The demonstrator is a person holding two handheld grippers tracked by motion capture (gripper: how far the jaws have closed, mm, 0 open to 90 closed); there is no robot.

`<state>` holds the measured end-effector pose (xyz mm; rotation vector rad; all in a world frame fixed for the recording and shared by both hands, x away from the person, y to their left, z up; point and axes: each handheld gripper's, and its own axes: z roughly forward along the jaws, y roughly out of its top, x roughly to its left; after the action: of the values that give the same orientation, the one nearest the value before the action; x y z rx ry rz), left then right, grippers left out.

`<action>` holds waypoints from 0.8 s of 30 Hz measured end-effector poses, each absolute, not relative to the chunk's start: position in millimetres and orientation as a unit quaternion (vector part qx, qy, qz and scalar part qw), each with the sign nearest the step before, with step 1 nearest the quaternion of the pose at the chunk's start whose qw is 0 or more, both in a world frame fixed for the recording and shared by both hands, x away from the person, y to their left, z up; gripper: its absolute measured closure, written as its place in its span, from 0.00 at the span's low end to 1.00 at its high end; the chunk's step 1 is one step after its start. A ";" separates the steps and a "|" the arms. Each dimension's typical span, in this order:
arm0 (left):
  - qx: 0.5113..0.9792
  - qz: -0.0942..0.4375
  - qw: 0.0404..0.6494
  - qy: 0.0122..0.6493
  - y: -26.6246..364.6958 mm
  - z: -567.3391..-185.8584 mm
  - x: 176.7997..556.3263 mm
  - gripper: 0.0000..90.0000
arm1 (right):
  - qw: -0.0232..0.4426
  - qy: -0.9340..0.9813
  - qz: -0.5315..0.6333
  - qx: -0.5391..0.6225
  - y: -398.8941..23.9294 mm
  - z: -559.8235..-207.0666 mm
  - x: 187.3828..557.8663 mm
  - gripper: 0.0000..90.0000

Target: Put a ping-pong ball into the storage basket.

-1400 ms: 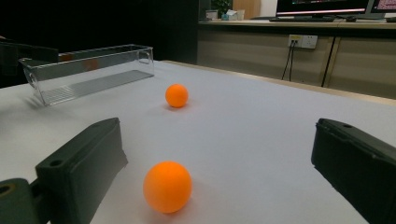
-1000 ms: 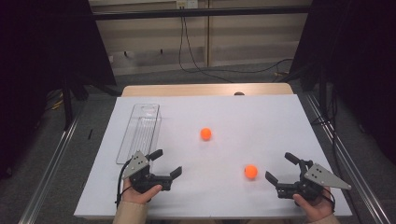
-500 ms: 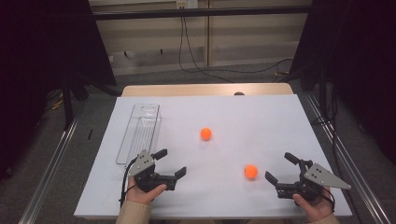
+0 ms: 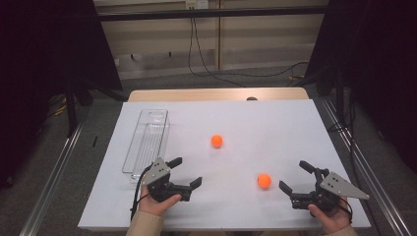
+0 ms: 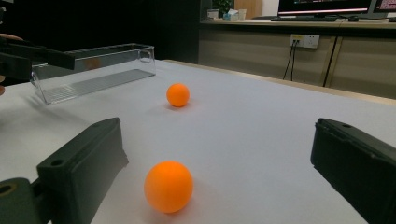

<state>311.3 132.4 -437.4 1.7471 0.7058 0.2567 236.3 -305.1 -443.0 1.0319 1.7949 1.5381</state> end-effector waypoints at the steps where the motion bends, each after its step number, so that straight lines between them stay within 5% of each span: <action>1: 0.747 0.108 0.582 0.303 130.9 -437.7 311.1 0.02 | 0.278 0.670 0.572 0.383 -305.2 -443.1 236.4 0.02; 24: 0.767 0.094 0.570 0.279 108.6 -441.1 314.2 0.03 | 0.278 0.670 0.572 0.383 -305.3 -443.2 236.6 0.02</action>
<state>314.2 108.6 -441.1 1.8016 0.6542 0.2201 236.6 -305.3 -443.2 1.0267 1.7984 1.5351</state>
